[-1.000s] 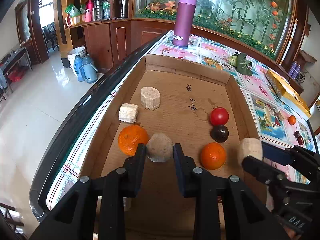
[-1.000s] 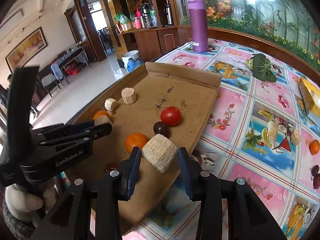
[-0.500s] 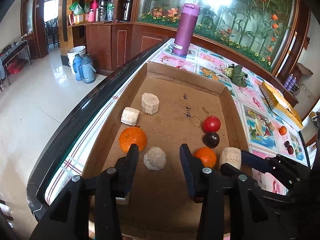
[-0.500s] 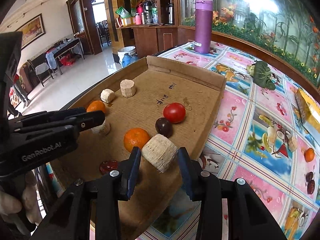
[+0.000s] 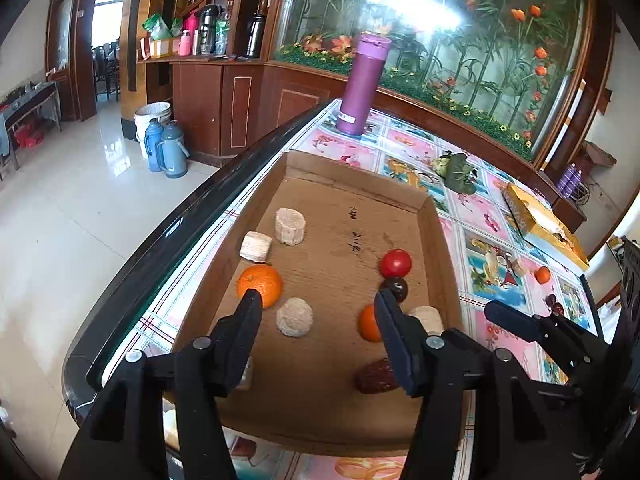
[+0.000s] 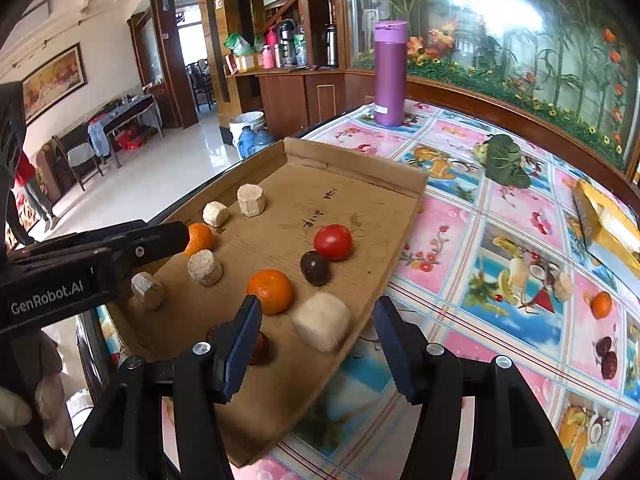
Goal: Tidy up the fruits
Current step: 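Carry both cakes into the cardboard box and open both grippers, then withdraw both grippers and move them over the remaining dates and cake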
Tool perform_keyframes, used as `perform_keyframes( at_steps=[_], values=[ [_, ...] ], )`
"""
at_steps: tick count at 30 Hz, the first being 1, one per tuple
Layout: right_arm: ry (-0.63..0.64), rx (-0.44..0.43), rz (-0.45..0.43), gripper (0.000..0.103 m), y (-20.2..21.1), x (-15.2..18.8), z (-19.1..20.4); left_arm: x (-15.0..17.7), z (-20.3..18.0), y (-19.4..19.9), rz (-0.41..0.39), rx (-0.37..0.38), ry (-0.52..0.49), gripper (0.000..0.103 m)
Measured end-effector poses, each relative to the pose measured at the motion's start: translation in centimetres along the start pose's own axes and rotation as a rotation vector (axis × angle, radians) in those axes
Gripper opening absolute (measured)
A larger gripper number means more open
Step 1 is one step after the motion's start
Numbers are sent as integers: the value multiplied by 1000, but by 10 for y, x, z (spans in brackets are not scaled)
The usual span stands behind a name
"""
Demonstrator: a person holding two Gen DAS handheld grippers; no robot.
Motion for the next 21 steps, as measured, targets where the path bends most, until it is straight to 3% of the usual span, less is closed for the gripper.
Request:
perform_keyframes(
  at_steps=[7,15,21],
  values=[
    [-62,25,-20,70,22,8,-24,-2,-20,22,-75,-91,-83,82],
    [-118,56,-28,71,38,21,-56,-2,-40,40,-137,-151,-181,83],
    [-163,63,-34,73,45,30,-77,0,-55,41,-142,-156,-224,83]
  ],
)
Point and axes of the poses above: each gripper's, at about its wrist camera, not at the fingertips, and y roughly against the way its jaws point, z to its left, x to its underside, the point moved 10 cm from there along -y, roughly the way its jaws point, and after that the axes turned 6 degrees about y, right-handed, at the moved point
